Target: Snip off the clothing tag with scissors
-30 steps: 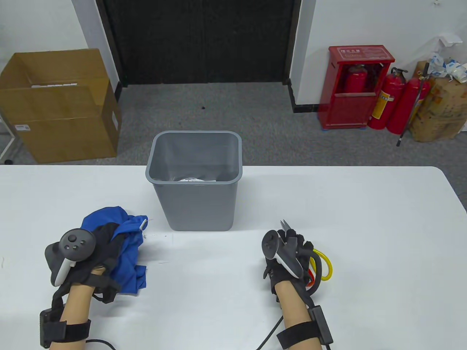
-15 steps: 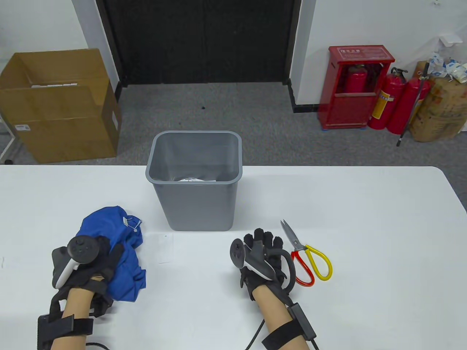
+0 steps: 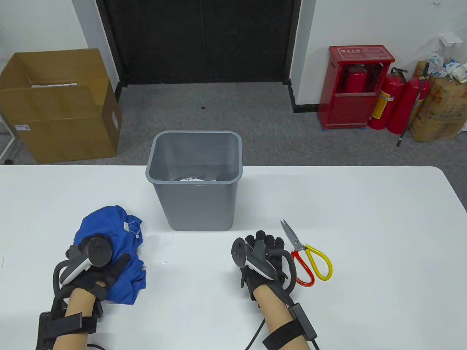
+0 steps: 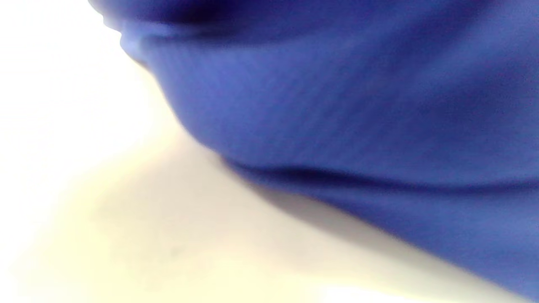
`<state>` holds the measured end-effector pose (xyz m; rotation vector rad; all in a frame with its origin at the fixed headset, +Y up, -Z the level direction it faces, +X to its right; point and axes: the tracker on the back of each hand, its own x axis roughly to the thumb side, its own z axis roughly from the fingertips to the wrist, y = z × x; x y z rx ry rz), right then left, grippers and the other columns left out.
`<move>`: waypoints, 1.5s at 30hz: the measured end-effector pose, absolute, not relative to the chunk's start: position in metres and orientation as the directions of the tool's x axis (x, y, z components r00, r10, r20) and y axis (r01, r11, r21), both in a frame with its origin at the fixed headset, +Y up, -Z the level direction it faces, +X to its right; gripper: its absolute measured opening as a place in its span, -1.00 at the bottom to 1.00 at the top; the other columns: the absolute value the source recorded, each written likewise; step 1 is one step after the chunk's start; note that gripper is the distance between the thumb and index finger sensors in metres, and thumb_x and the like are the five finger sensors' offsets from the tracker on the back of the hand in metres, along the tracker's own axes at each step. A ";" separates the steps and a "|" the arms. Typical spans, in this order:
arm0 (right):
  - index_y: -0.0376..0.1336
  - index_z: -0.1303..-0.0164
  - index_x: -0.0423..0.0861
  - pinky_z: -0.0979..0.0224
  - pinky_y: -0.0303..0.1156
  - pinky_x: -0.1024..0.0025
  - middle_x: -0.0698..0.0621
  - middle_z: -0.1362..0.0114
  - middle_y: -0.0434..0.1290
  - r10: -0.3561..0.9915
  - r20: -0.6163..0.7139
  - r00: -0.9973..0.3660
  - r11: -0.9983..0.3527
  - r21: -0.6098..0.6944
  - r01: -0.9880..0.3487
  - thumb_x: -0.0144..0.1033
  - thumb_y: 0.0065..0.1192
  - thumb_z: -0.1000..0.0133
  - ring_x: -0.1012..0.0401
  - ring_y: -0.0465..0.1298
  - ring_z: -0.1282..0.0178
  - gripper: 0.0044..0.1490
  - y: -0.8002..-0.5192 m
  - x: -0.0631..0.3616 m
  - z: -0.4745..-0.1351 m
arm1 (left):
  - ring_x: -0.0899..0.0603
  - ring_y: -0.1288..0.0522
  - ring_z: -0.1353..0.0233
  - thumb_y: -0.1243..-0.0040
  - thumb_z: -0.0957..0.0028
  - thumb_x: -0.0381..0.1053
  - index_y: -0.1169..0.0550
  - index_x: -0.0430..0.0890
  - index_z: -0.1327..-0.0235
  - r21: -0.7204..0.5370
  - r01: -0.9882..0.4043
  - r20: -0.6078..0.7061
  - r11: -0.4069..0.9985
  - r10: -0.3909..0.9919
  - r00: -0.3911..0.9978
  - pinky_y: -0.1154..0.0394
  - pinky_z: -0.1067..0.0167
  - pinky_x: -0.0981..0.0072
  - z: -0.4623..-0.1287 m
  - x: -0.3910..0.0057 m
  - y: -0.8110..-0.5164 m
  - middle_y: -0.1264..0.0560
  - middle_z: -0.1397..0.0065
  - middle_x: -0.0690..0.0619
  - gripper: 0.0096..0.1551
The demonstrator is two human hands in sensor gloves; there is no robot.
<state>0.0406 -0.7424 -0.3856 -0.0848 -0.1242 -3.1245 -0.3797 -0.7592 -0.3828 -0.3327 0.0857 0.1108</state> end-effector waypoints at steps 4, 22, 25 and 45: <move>0.01 -0.52 -0.08 -0.48 -0.10 -0.36 -0.21 -0.64 0.04 0.001 0.052 -0.999 -0.997 0.075 0.003 0.15 0.01 -0.01 -0.24 0.16 -0.57 -0.08 -0.740 0.041 -0.386 | -0.28 0.44 -0.78 0.41 -0.14 0.63 0.23 -0.06 -0.76 -0.238 -0.198 -0.099 0.951 0.179 0.979 0.37 -0.45 -0.48 -0.381 -0.381 -0.738 0.43 -0.78 0.00 0.16; 0.02 -0.51 -0.08 -0.47 -0.09 -0.36 -0.22 -0.63 0.05 -0.121 0.116 -0.986 -0.991 0.050 0.127 0.15 0.01 -0.02 -0.24 0.18 -0.56 -0.09 -0.742 0.028 -0.383 | -0.16 0.13 -0.86 -0.33 -0.18 0.18 -0.35 0.37 -0.55 -0.091 0.282 0.004 0.955 -0.283 0.959 0.32 -0.51 -0.55 -0.420 -0.279 -0.662 0.01 -0.84 0.21 -0.34; 0.02 -0.51 -0.08 -0.48 -0.09 -0.36 -0.22 -0.63 0.05 -0.114 0.139 -0.984 -0.992 0.043 0.121 0.15 0.00 -0.02 -0.24 0.18 -0.56 -0.09 -0.740 0.021 -0.381 | -0.14 0.13 -0.86 -0.35 -0.17 0.15 -0.36 0.36 -0.55 -0.147 0.355 0.001 0.923 -0.358 0.934 0.33 -0.53 -0.51 -0.433 -0.269 -0.681 0.02 -0.83 0.22 -0.33; 0.02 -0.51 -0.08 -0.48 -0.10 -0.36 -0.22 -0.63 0.05 -0.112 0.169 -0.979 -0.992 0.043 0.121 0.15 0.00 -0.02 -0.24 0.18 -0.56 -0.09 -0.741 0.015 -0.379 | -0.10 -0.04 -0.82 -0.32 -0.17 0.14 -0.53 0.30 -0.32 -0.161 0.534 -0.027 0.830 -0.544 0.838 0.23 -0.59 -0.44 -0.453 -0.272 -0.725 -0.15 -0.77 0.23 -0.57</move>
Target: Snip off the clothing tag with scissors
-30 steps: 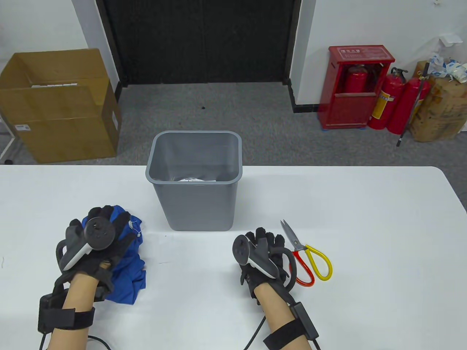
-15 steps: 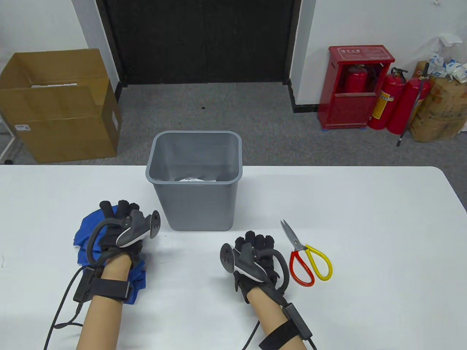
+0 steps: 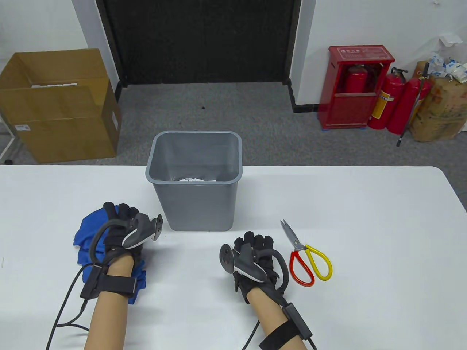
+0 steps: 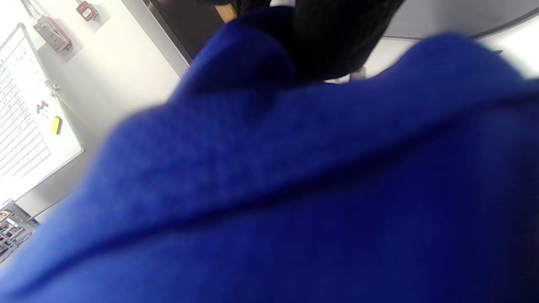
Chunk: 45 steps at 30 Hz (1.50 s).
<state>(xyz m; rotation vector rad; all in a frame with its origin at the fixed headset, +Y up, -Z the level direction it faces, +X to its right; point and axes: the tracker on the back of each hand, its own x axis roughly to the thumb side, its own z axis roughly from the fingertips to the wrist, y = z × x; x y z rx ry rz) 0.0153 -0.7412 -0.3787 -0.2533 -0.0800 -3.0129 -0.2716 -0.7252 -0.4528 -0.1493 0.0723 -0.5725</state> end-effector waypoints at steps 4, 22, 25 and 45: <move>0.03 -0.51 -0.08 -0.48 -0.09 -0.36 -0.21 -0.63 0.05 -0.126 0.175 -0.976 -0.990 0.045 0.136 0.15 0.00 -0.02 -0.24 0.18 -0.56 -0.10 -0.743 0.014 -0.378 | -0.11 -0.12 -0.80 -0.23 -0.16 0.25 -0.55 0.30 -0.29 -0.124 0.423 -0.030 0.898 -0.429 0.903 0.17 -0.58 -0.47 -0.453 -0.280 -0.717 -0.20 -0.75 0.21 -0.58; 0.05 -0.50 -0.08 -0.48 -0.10 -0.36 -0.21 -0.63 0.05 -0.143 0.187 -0.972 -0.987 0.049 0.155 0.15 0.00 -0.02 -0.24 0.18 -0.56 -0.11 -0.744 0.010 -0.377 | -0.16 -0.26 -0.74 -0.23 -0.18 0.25 -0.61 0.25 -0.28 -0.077 -0.057 -0.023 0.995 0.056 0.998 0.07 -0.54 -0.51 -0.438 -0.276 -0.667 -0.35 -0.69 0.15 -0.58; 0.04 -0.50 -0.08 -0.48 -0.10 -0.36 -0.21 -0.63 0.05 -0.145 0.186 -0.972 -0.986 0.052 0.157 0.15 0.00 -0.02 -0.24 0.18 -0.56 -0.10 -0.744 0.010 -0.376 | -0.16 -0.25 -0.74 -0.23 -0.19 0.25 -0.60 0.24 -0.29 -0.150 -0.068 -0.010 0.986 0.067 0.998 0.06 -0.56 -0.47 -0.443 -0.266 -0.680 -0.35 -0.69 0.14 -0.58; -0.01 -0.52 -0.08 -0.48 -0.12 -0.36 -0.22 -0.64 0.02 -0.138 0.170 -0.976 -0.985 0.081 0.153 0.15 0.00 -0.02 -0.24 0.17 -0.56 -0.08 -0.747 0.013 -0.376 | -0.15 -0.23 -0.75 -0.25 -0.16 0.25 -0.51 0.26 -0.42 -0.299 0.137 -0.002 0.944 -0.145 0.990 0.08 -0.58 -0.44 -0.468 -0.248 -0.751 -0.34 -0.68 0.16 -0.47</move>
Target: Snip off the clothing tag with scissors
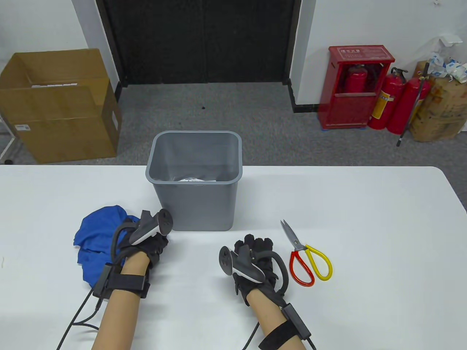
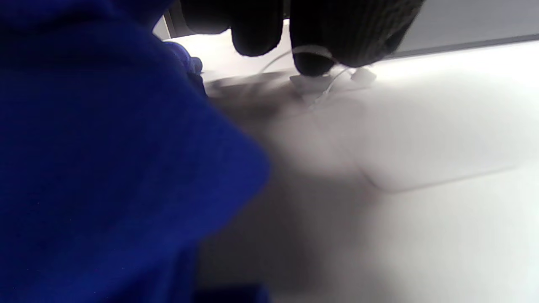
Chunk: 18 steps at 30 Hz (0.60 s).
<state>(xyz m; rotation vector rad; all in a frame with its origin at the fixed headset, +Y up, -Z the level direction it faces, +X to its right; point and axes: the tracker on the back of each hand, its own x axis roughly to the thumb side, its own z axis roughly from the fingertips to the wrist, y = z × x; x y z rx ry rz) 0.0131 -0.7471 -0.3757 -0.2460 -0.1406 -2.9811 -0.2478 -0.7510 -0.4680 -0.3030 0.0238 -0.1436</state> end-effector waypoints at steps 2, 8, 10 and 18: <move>-0.01 -0.52 -0.08 -0.48 -0.12 -0.36 -0.22 -0.64 0.02 -0.140 0.170 -0.975 -0.984 0.081 0.156 0.15 0.00 -0.02 -0.24 0.17 -0.56 -0.08 -0.747 0.013 -0.376 | -0.15 -0.22 -0.75 -0.25 -0.16 0.25 -0.45 0.25 -0.48 -0.295 0.158 0.000 0.942 -0.165 0.986 0.09 -0.58 -0.43 -0.468 -0.246 -0.753 -0.33 -0.69 0.16 -0.41; -0.01 -0.52 -0.08 -0.48 -0.11 -0.36 -0.22 -0.64 0.03 -0.145 0.179 -0.973 -0.984 0.073 0.160 0.15 0.00 -0.02 -0.24 0.18 -0.56 -0.08 -0.746 0.013 -0.376 | -0.16 -0.14 -0.78 -0.25 -0.16 0.25 -0.19 0.22 -0.67 -0.334 0.160 -0.011 0.929 -0.174 0.985 0.14 -0.58 -0.43 -0.470 -0.244 -0.759 -0.22 -0.74 0.15 -0.17; -0.01 -0.52 -0.08 -0.48 -0.11 -0.36 -0.22 -0.64 0.03 -0.147 0.180 -0.973 -0.984 0.072 0.162 0.16 0.00 -0.02 -0.24 0.18 -0.56 -0.08 -0.746 0.013 -0.376 | -0.16 -0.12 -0.79 -0.25 -0.16 0.25 -0.16 0.22 -0.68 -0.372 0.156 -0.018 0.915 -0.175 0.984 0.17 -0.58 -0.43 -0.473 -0.244 -0.763 -0.20 -0.75 0.16 -0.15; -0.01 -0.52 -0.08 -0.48 -0.12 -0.36 -0.22 -0.64 0.03 -0.138 0.178 -0.974 -0.985 0.080 0.154 0.15 0.00 -0.02 -0.24 0.18 -0.56 -0.08 -0.747 0.013 -0.376 | -0.16 -0.06 -0.80 -0.26 -0.18 0.17 -0.23 0.23 -0.63 -0.435 0.071 -0.052 0.897 -0.104 0.993 0.20 -0.57 -0.40 -0.481 -0.247 -0.767 -0.15 -0.76 0.15 -0.24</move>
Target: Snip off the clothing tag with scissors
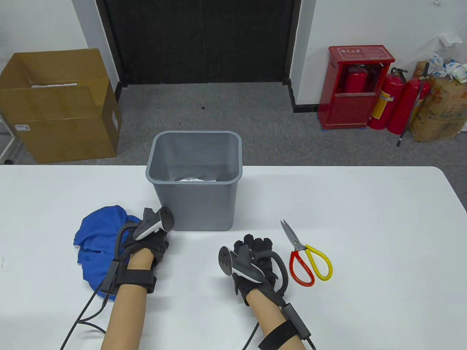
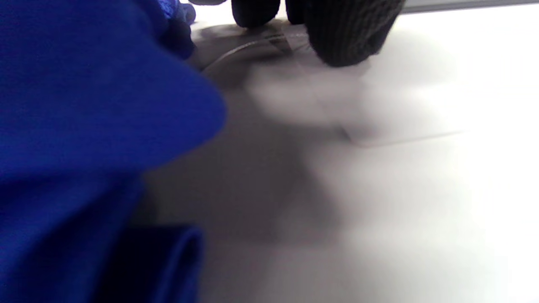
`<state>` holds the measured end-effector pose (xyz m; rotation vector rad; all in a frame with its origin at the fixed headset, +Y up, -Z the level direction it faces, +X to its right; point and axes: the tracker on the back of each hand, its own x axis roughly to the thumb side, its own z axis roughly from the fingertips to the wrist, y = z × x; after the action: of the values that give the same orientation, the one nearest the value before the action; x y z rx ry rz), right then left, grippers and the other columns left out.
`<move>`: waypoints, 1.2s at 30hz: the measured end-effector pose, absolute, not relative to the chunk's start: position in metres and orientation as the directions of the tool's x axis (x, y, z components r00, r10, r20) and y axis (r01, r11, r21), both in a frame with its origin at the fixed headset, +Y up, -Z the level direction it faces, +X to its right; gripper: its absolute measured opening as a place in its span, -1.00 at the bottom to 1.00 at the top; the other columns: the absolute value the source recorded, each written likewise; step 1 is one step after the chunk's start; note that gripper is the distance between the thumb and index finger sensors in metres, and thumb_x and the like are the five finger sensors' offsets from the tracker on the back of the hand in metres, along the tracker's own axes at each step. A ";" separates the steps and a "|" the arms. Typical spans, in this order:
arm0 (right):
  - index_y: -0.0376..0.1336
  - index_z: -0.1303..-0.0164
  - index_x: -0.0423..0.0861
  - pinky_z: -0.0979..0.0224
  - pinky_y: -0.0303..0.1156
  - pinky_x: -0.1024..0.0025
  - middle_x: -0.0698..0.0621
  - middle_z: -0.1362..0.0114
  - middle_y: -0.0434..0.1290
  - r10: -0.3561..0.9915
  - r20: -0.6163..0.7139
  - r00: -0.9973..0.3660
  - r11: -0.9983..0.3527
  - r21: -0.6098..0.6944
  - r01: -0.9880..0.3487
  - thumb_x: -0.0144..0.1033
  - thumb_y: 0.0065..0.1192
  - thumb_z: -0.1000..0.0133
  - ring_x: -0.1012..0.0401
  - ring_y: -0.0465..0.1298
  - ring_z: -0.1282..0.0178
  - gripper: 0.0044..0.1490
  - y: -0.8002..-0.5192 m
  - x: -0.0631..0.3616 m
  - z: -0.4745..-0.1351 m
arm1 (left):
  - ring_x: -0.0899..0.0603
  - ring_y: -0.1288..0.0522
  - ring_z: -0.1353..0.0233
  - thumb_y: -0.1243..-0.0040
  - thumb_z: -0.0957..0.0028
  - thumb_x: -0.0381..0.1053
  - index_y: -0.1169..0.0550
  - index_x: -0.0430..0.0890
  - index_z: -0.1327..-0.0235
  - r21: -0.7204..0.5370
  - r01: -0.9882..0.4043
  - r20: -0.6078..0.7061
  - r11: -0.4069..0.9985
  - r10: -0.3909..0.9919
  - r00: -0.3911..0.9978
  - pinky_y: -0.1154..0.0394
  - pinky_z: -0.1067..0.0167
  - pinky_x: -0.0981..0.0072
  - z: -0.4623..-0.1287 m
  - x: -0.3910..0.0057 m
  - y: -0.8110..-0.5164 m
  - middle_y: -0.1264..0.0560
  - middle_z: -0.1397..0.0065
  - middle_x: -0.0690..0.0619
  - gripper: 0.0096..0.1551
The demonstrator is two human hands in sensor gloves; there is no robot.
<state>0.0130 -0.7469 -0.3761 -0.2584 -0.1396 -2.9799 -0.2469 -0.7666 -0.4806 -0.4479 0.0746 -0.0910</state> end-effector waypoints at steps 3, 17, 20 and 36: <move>-0.01 -0.52 -0.08 -0.48 -0.12 -0.36 -0.22 -0.64 0.03 -0.143 0.179 -0.973 -0.984 0.079 0.159 0.15 0.00 -0.02 -0.24 0.18 -0.56 -0.08 -0.747 0.013 -0.376 | -0.16 -0.08 -0.79 -0.27 -0.17 0.15 -0.26 0.21 -0.60 -0.425 0.068 -0.050 0.903 -0.098 0.994 0.18 -0.57 -0.40 -0.482 -0.247 -0.768 -0.17 -0.75 0.15 -0.27; -0.01 -0.52 -0.08 -0.48 -0.12 -0.36 -0.22 -0.64 0.03 -0.160 0.183 -0.970 -0.980 0.088 0.178 0.15 0.00 -0.02 -0.24 0.18 -0.55 -0.08 -0.749 0.013 -0.375 | -0.03 -0.48 -0.54 -0.39 -0.10 0.06 -0.51 0.25 -0.18 -0.324 0.041 0.006 0.945 -0.042 0.999 0.05 -0.57 -0.42 -0.476 -0.249 -0.760 -0.61 -0.28 0.21 -0.59; -0.01 -0.52 -0.08 -0.48 -0.11 -0.36 -0.22 -0.64 0.03 -0.158 0.182 -0.970 -0.981 0.086 0.176 0.15 0.00 -0.02 -0.24 0.18 -0.56 -0.08 -0.749 0.013 -0.375 | -0.02 -0.49 -0.52 -0.40 -0.08 0.05 -0.51 0.25 -0.20 -0.314 0.036 0.035 0.949 -0.026 0.999 0.04 -0.56 -0.43 -0.470 -0.251 -0.749 -0.61 -0.25 0.20 -0.57; -0.22 -0.58 -0.03 -0.50 -0.23 -0.34 -0.15 -0.70 -0.19 -0.026 0.127 -0.992 -0.980 0.190 0.050 0.21 -0.04 -0.02 -0.21 -0.11 -0.67 0.03 -0.747 0.034 -0.382 | -0.04 -0.46 -0.54 -0.33 -0.17 0.05 -0.45 0.24 -0.42 -0.218 -0.519 0.306 0.826 0.563 0.768 -0.06 -0.58 -0.43 -0.403 -0.254 -0.578 -0.57 -0.30 0.18 -0.47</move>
<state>0.0344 -0.7474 -0.3818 -0.1918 -0.3012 -3.0824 -0.2536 -0.5775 -0.4033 -0.1228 -0.3709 0.5889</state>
